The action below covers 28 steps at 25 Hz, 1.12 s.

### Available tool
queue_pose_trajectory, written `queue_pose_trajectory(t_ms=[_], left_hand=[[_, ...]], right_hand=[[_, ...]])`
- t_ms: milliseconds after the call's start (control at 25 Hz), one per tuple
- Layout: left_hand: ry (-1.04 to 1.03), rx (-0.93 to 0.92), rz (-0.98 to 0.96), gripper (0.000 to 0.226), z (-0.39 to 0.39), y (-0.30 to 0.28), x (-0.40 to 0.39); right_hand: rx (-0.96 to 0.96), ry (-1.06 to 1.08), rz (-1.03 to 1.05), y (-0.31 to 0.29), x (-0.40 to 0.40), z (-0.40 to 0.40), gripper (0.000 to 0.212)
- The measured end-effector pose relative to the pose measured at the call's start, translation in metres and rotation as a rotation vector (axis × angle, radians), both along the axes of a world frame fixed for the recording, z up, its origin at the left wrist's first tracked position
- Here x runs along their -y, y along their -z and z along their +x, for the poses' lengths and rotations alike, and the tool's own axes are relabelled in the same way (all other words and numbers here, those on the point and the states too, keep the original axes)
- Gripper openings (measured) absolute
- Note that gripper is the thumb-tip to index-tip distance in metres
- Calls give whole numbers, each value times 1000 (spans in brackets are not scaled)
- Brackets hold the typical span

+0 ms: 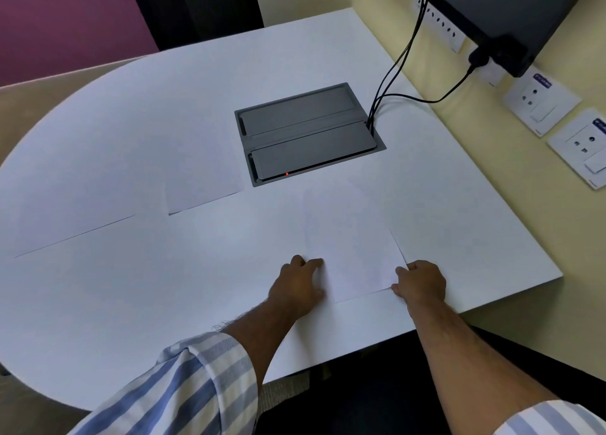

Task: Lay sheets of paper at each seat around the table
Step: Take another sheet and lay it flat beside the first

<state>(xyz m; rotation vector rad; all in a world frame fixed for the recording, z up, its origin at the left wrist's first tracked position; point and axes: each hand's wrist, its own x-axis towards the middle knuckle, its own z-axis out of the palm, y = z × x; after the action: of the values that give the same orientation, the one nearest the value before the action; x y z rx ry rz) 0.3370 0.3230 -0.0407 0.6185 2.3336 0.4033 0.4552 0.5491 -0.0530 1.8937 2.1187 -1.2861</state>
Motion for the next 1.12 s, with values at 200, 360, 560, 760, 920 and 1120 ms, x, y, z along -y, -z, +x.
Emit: queue_pose_trajectory(t_ms=[200, 360, 560, 760, 920, 1120], left_hand=[[67, -161, 3, 67, 0, 4, -5], [49, -189, 59, 92, -1, 8, -6], [76, -164, -2, 95, -3, 11, -4], [109, -185, -50, 92, -6, 8, -11], [110, -178, -55, 91, -6, 7, -13], [107, -178, -50, 92, -5, 9, -12]], right_hand=[[76, -118, 134, -10, 5, 3, 26], [180, -486, 424, -16, 23, 9, 55], [276, -680, 388, -9, 28, 8, 58], [256, -648, 394, -6, 28, 8, 59], [230, -617, 387, -6, 29, 7, 59], [244, -607, 388, -5, 31, 4, 60]])
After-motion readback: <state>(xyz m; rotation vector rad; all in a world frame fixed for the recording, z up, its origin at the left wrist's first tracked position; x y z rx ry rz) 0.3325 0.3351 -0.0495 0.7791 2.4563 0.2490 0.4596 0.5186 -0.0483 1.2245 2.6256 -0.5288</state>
